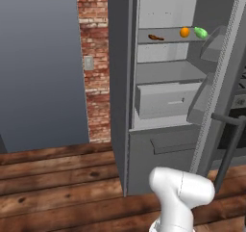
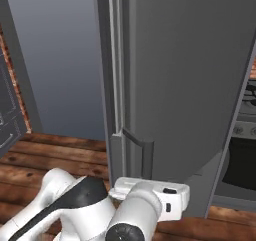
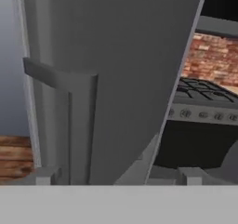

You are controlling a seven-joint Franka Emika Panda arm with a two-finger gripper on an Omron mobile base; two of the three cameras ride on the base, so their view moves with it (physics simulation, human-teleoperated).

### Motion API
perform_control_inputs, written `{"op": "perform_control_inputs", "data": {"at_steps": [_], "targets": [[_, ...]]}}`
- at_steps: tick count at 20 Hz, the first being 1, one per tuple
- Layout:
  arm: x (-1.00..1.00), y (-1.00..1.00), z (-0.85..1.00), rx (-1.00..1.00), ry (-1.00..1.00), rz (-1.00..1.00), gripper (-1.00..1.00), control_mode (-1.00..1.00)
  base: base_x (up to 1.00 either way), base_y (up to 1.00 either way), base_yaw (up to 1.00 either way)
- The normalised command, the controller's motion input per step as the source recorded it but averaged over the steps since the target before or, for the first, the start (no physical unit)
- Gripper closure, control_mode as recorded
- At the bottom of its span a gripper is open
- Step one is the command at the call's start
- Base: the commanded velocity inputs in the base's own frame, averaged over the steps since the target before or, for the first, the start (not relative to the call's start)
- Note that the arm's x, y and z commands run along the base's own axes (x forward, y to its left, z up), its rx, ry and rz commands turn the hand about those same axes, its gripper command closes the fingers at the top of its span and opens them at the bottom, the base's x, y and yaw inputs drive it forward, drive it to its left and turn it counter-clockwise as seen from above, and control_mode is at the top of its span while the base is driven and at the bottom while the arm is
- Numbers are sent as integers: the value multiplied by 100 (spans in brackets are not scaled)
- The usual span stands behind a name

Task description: Open the fridge, remove the orange, corn, and chicken drumstick, and place them on any counter.

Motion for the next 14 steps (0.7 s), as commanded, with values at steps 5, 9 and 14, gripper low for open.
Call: {"op": "perform_control_inputs", "data": {"at_steps": [5,9,14], "targets": [[-22,48,54,-24,26,-20,-100,-100,0,0,0],[0,95,27,-43,44,-23,-100,-100,0,0,0],[31,100,18,-41,53,-21,-100,-100,0,0,0]]}}
